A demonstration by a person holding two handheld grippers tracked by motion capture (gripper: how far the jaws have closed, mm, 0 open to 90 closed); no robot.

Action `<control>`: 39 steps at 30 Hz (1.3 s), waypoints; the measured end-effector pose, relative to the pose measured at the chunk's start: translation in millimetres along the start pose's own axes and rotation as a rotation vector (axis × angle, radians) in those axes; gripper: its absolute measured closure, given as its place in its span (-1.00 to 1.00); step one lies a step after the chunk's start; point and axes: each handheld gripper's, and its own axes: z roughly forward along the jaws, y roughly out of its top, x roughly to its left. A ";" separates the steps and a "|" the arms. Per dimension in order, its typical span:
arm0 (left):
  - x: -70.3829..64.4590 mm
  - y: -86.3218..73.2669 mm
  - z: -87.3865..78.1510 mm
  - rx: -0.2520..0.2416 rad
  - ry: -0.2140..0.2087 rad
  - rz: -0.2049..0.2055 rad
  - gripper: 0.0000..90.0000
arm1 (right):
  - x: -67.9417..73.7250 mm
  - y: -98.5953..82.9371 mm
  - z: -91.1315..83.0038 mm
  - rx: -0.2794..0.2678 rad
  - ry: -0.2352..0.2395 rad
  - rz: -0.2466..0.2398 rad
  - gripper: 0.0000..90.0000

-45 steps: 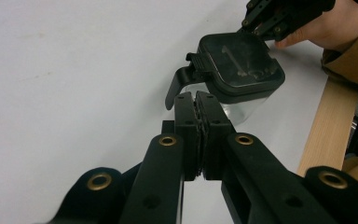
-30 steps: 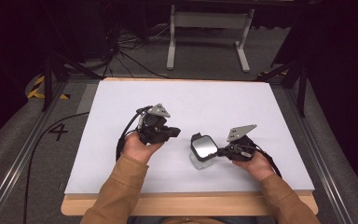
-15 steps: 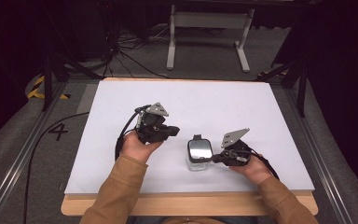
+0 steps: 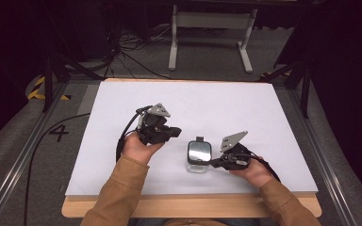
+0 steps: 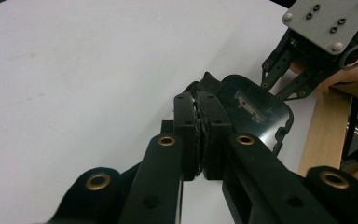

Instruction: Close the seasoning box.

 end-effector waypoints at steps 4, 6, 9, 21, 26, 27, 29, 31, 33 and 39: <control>1.9 -0.4 -2.0 -0.001 0.001 0.003 0.92 | -1.1 1.6 -7.1 -0.012 -0.020 0.004 0.98; 1.5 -0.7 -4.4 -0.002 -0.001 0.005 0.90 | -3.2 3.0 -17.0 -0.033 -0.049 0.022 0.95; -1.3 -0.4 -10.8 -0.011 0.007 0.012 0.87 | -5.4 6.1 -34.3 -0.082 -0.087 0.044 0.89; 2.0 -14.4 -41.1 -0.033 0.065 -0.019 0.81 | -17.9 15.9 -85.9 -0.227 -0.194 0.110 0.63; 9.9 -20.9 -48.8 -0.039 0.097 -0.052 0.80 | -28.4 9.8 -99.3 -0.254 -0.240 0.164 0.58; 12.4 -22.2 -50.2 -0.032 0.107 -0.053 0.80 | -31.2 7.5 -102.2 -0.256 -0.252 0.177 0.56; 17.8 -25.6 -51.9 -0.032 0.129 -0.071 0.79 | -38.5 1.1 -108.2 -0.262 -0.282 0.208 0.53; 24.2 -28.6 -52.9 -0.033 0.144 -0.078 0.78 | -45.2 -5.7 -113.0 -0.268 -0.295 0.248 0.49; 29.7 -32.5 -51.6 -0.029 0.151 -0.102 0.78 | -51.8 -12.6 -116.7 -0.268 -0.315 0.281 0.44; 48.7 -46.9 -44.1 -0.032 0.172 -0.148 0.74 | -70.7 -32.8 -118.0 -0.256 -0.373 0.361 0.29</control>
